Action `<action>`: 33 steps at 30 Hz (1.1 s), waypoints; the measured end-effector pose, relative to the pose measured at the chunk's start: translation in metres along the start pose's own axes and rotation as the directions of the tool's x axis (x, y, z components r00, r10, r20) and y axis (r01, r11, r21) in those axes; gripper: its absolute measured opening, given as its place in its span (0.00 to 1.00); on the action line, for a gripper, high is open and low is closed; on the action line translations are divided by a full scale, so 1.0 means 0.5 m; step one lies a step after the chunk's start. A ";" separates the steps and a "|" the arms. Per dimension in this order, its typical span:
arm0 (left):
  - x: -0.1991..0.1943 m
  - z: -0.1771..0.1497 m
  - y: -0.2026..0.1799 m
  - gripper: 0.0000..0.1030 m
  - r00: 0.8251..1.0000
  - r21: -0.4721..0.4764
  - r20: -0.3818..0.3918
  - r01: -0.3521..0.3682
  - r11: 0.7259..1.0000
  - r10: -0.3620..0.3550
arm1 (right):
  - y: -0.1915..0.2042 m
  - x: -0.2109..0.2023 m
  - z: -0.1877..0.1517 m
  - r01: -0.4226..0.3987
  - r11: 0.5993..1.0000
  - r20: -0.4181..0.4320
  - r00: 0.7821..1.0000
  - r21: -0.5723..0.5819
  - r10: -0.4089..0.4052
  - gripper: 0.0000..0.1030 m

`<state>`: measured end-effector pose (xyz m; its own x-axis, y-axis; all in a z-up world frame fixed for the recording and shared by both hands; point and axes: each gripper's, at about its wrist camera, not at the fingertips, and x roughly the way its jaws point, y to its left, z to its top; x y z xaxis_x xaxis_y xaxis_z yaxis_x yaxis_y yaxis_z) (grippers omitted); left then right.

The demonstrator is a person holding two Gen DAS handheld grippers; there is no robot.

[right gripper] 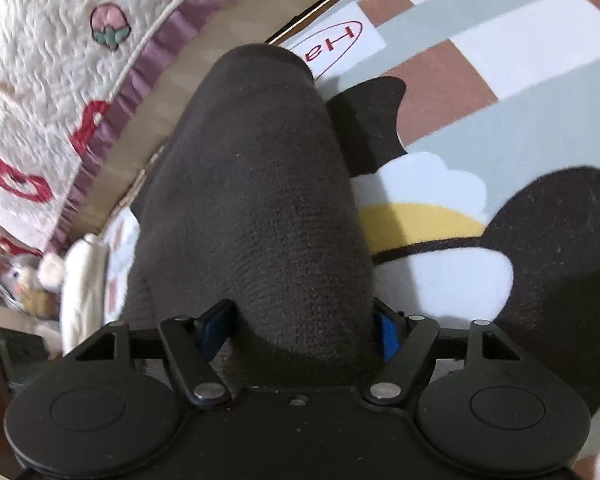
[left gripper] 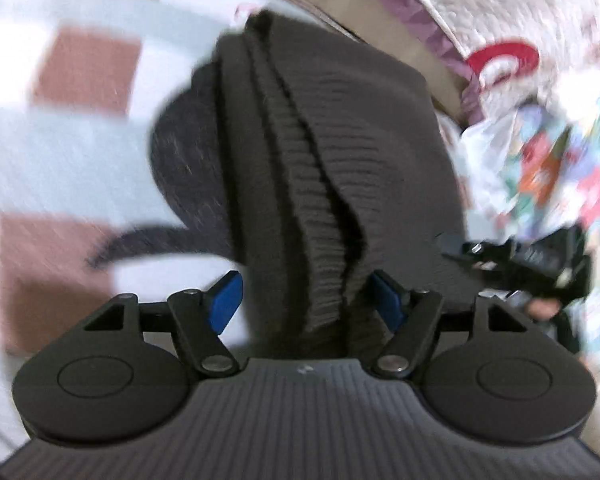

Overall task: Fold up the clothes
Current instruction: 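Grasp the folded sweater with both tools and lift it off the rug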

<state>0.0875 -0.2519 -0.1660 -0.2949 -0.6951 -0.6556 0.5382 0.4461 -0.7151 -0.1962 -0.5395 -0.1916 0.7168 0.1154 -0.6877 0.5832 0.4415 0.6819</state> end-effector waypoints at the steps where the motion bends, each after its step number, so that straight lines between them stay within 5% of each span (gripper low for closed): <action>1: 0.004 0.001 -0.001 0.60 1.000 -0.001 0.005 0.000 1.000 0.000 | 0.001 0.000 -0.001 -0.001 1.000 0.008 1.000 0.003 0.001 0.74; 3: 0.005 -0.003 -0.018 0.39 0.999 0.052 0.027 -0.021 0.998 0.019 | 0.027 0.006 -0.010 0.052 0.997 0.027 0.998 -0.048 -0.051 0.71; 6: -0.006 -0.021 -0.078 0.33 0.992 0.242 0.095 -0.105 0.965 0.084 | 0.096 0.014 -0.024 0.182 0.961 0.069 0.983 -0.208 -0.171 0.56; 9: -0.029 -0.027 -0.105 0.32 0.983 0.313 0.153 -0.146 0.938 0.102 | 0.176 -0.005 -0.040 0.266 0.899 0.141 0.963 -0.347 -0.230 0.45; 16: -0.088 0.025 -0.073 0.33 0.983 0.224 0.175 -0.091 0.970 0.051 | 0.321 -0.036 -0.058 0.252 0.830 0.186 0.966 -0.498 -0.182 0.44; 22: -0.053 0.037 -0.024 0.36 0.992 0.134 0.100 -0.087 0.987 0.074 | 0.229 0.018 -0.043 0.263 0.887 0.127 0.965 -0.379 -0.231 0.46; 28: -0.045 0.036 -0.004 0.39 0.996 0.105 0.074 -0.054 0.993 0.047 | 0.204 0.012 -0.042 0.205 0.925 0.099 0.978 -0.320 -0.183 0.52; 33: -0.025 0.059 0.045 0.45 0.998 0.003 -0.003 0.059 0.998 -0.059 | 0.185 0.036 -0.016 0.128 0.959 0.042 0.992 -0.254 -0.122 0.59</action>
<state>0.1268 -0.2500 -0.1667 -0.3283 -0.7190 -0.6127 0.5224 0.4022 -0.7519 -0.1324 -0.4893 -0.1432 0.6558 0.0234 -0.7546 0.5539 0.6643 0.5020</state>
